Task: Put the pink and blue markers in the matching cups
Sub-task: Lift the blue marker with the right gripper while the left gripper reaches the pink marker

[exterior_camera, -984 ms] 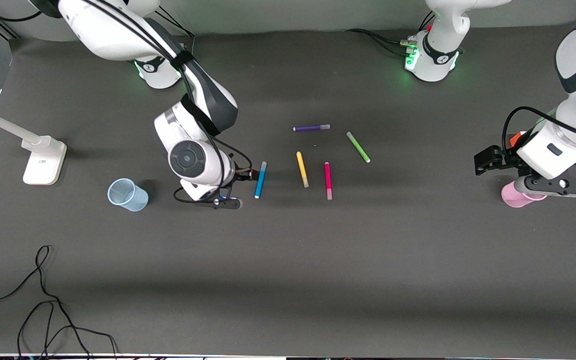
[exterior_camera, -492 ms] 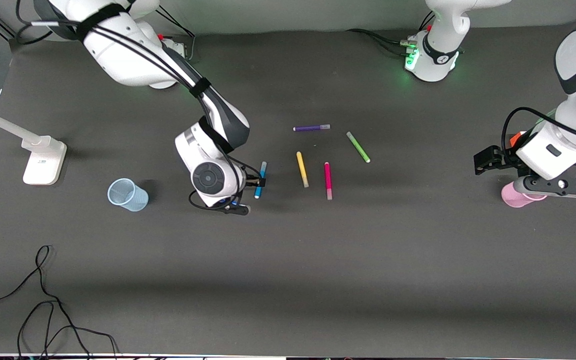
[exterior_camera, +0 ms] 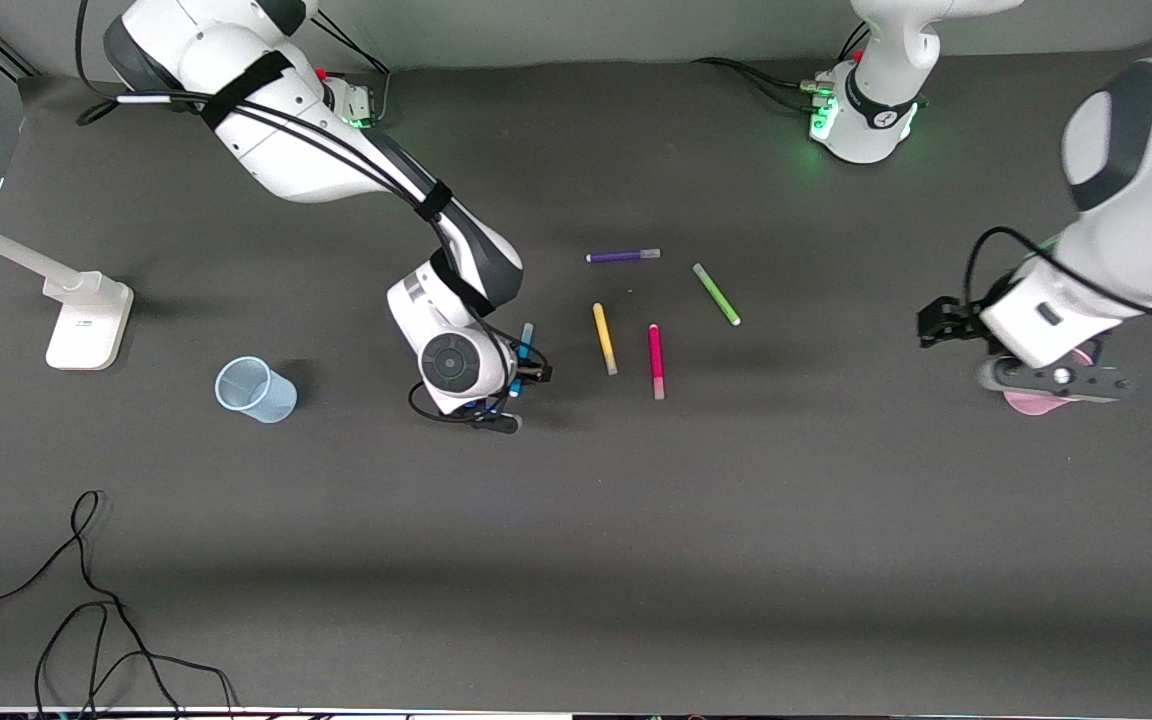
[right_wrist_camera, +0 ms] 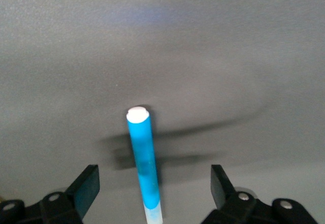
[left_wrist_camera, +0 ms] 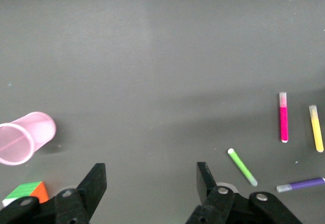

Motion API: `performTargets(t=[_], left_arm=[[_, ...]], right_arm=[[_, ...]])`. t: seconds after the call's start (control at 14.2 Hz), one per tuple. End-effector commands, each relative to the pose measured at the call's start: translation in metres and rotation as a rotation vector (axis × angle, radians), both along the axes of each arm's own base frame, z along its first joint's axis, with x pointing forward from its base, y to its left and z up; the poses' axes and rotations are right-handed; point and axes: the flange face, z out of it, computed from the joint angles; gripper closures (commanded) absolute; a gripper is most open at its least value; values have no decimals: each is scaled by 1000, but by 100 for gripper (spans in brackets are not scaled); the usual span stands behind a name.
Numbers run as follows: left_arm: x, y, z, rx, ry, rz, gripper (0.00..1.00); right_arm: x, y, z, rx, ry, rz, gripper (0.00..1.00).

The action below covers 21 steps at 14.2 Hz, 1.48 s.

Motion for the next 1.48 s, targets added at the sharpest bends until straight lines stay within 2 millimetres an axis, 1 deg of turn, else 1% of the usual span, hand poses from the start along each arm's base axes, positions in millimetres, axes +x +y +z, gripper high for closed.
performTargets(t=[0.0,0.14,0.28,0.35,0.42,0.56,0.7,0.77,0.84,0.91,0.98,1.05,1.12,1.19,1.26,1.34,1.41], left_arm=[[-21,-49,-28,-1,-40,54,19],[-27,-84,-46,-8,-57,87,19],[-34,-111,-81,-20,-75,107,18],[-40,-127,-101,-31,-92,115,18],[-45,-143,-120,-41,-98,121,18],[-52,-174,-159,-40,-76,118,18],[-59,-197,-190,-41,-64,135,18],[-64,-210,-206,-41,-58,130,18],[-68,-220,-221,-46,-56,137,17],[-69,-224,-234,-47,-50,145,17],[-70,-227,-244,-50,-52,142,12],[-73,-234,-254,-47,-52,123,2],[-76,-238,-261,-45,-54,111,1],[-76,-240,-267,-49,-56,119,1],[-76,-242,-272,-55,-59,139,1],[-79,-248,-279,-59,-60,150,1],[-84,-256,-285,-65,-62,145,1]], right_arm=[[5,2,1,-17,-23,-12,44],[6,0,0,-21,-24,-14,70],[8,-3,1,-23,-27,-16,90],[9,-4,1,-25,-28,-17,98],[10,-5,1,-26,-31,-18,100],[14,-9,3,-35,-45,-10,100],[21,-16,15,-34,-57,-20,100],[30,-25,33,-32,-76,-32,100],[35,-33,56,-38,-86,-30,100],[44,-52,73,-56,-88,-43,100],[48,-61,103,-56,-120,-23,100],[46,-76,121,-76,-146,5,100],[50,-100,142,-113,-196,30,100],[52,-119,159,-129,-228,73,100],[54,-142,177,-134,-252,106,100],[56,-169,194,-140,-273,128,100],[54,-192,210,-142,-296,156,100]])
